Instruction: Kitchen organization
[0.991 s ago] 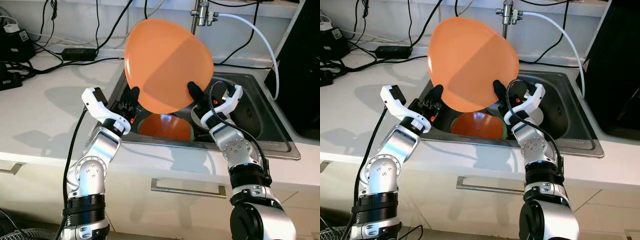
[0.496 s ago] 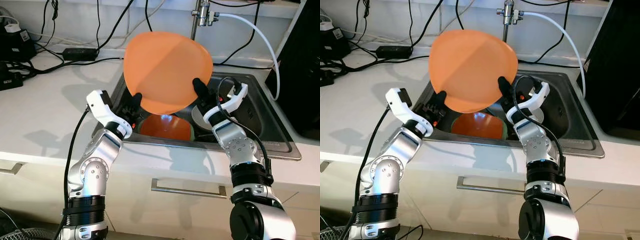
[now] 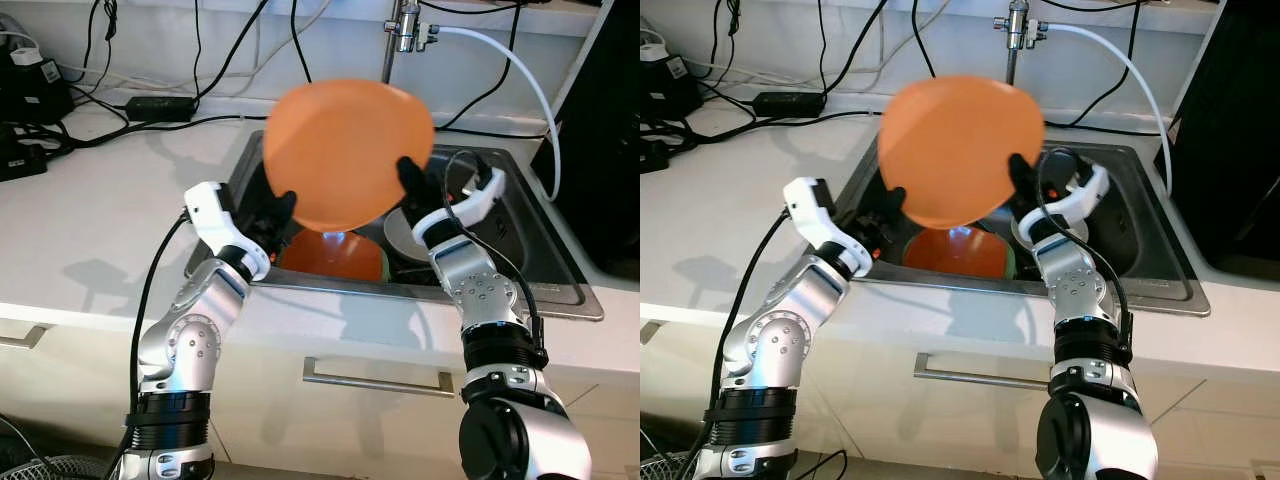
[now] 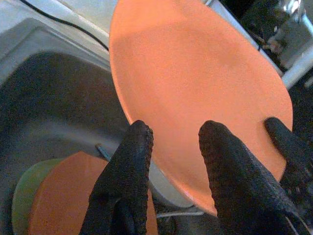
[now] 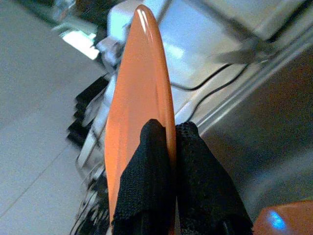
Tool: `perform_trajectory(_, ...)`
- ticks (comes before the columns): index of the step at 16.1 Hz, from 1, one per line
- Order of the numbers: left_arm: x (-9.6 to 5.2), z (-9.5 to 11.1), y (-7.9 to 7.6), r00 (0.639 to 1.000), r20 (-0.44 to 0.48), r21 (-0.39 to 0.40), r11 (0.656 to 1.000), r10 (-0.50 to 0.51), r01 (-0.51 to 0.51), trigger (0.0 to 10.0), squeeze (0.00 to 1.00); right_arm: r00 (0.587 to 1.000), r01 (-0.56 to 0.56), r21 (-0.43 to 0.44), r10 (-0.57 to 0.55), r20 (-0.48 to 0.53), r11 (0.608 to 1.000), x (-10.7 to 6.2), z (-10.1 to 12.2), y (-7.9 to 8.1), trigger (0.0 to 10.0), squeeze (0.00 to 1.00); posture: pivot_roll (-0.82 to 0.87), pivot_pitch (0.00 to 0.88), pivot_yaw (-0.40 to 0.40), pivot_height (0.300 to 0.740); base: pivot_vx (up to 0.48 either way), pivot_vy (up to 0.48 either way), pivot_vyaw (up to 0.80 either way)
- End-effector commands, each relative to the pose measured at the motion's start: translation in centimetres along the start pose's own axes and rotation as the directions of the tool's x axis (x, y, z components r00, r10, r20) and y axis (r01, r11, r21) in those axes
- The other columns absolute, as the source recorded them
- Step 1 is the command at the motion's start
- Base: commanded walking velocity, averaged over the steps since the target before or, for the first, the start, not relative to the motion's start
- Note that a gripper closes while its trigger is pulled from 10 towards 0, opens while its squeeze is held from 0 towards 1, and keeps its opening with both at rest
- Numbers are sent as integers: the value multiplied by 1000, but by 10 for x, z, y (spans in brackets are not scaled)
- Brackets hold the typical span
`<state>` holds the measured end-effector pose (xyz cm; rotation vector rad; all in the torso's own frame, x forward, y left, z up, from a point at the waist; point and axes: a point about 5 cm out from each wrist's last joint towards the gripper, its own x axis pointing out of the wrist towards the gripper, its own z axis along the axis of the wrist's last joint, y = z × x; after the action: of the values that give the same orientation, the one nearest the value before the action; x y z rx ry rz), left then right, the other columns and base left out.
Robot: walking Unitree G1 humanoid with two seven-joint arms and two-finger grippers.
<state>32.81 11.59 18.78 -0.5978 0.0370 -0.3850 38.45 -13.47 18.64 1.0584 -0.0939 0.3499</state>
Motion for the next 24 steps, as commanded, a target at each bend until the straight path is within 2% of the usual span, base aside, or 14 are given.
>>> perform_trajectory(1, -1, -3, -4, 999, -31, 42, 999, -17, 18, 10000, 1000, 997, -10, -3, 10, 83, 1000, 6, 17, 7, 0, 0, 122, 0, 13, 740, 0, 0, 0)
perform_trajectory(4, -1, -9, -3, 996, -86, 134, 991, -2, 13, 10000, 1000, 985, 92, -34, -86, 152, 995, 3, 28, -4, 0, 0, 121, 0, 14, 740, 0, 0, 0)
perform_trajectory(5, -1, -9, -5, 995, -95, 146, 989, -9, 23, 10000, 165, 981, 113, -36, -106, 161, 993, 3, 30, -6, 0, 0, 121, 0, 14, 740, 0, 0, 0)
perform_trajectory(6, -1, -10, -6, 994, -106, 165, 986, -16, 33, 10000, 0, 979, 129, -59, -118, 165, 990, 3, 31, -8, 0, 0, 121, 0, 14, 740, 0, 0, 0)
perform_trajectory(7, -1, -10, -9, 992, -124, 197, 979, -26, 50, 10000, 0, 977, 151, -101, -133, 165, 983, 2, 32, -10, 0, 0, 121, 0, 14, 740, 0, 0, 0)
perform_trajectory(8, -2, -12, -11, 988, -154, 246, 967, -32, 70, 10000, 0, 979, 156, -200, -125, 159, 967, 2, 31, -10, 1569, 0, 123, 0, 13, 740, 0, 0, 0)
perform_trajectory(9, -3, -13, -11, 982, -188, 299, 951, -29, 85, 10000, 0, 983, 145, -254, -110, 147, 956, 3, 28, -8, 6431, 0, 123, 0, 13, 740, 0, 0, 0)
perform_trajectory(10, -4, -15, -11, 976, -215, 337, 936, -29, 102, 10000, 0, 986, 134, -297, -97, 136, 945, 3, 26, -7, 10000, 0, 123, 0, 13, 740, 0, 0, 0)
perform_trajectory(11, -7, -15, -11, 966, -256, 390, 911, -29, 131, 10000, 0, 989, 128, -377, -88, 122, 917, 3, 22, -5, 10000, 0, 124, 0, 14, 740, 0, 0, 0)
perform_trajectory(14, -11, -13, -8, 952, -305, 455, 875, -21, 165, 10000, 0, 995, 90, -527, -54, 83, 845, 4, 14, -2, 10000, 0, 129, 0, 13, 740, 0, 0, 0)
perform_trajectory(16, -14, -13, -7, 940, -340, 490, 851, -12, 188, 10000, 0, 998, 62, -624, -33, 58, 779, 5, 10, 1, 10000, 0, 129, 0, 13, 740, 0, 0, 0)
perform_trajectory(19, -19, -17, -6, 920, -392, 531, 815, -8, 234, 10000, 0, 1000, 24, -706, -15, 19, 708, 4, 3, 2, 10000, 0, 130, 0, 11, 740, 0, 0, 0)
perform_trajectory(22, -24, -16, -13, 906, -423, 544, 792, -26, 276, 10000, 0, 998, -55, -801, 20, -54, 596, 3, -9, 5, 10000, 0, 132, 0, 10, 740, 0, 0, 0)
perform_trajectory(24, -26, -16, -15, 899, -437, 546, 783, -37, 298, 10000, 0, 996, -82, -825, 31, -79, 560, 3, -14, 7, 10000, 0, 132, 0, 10, 740, 0, 0, 0)
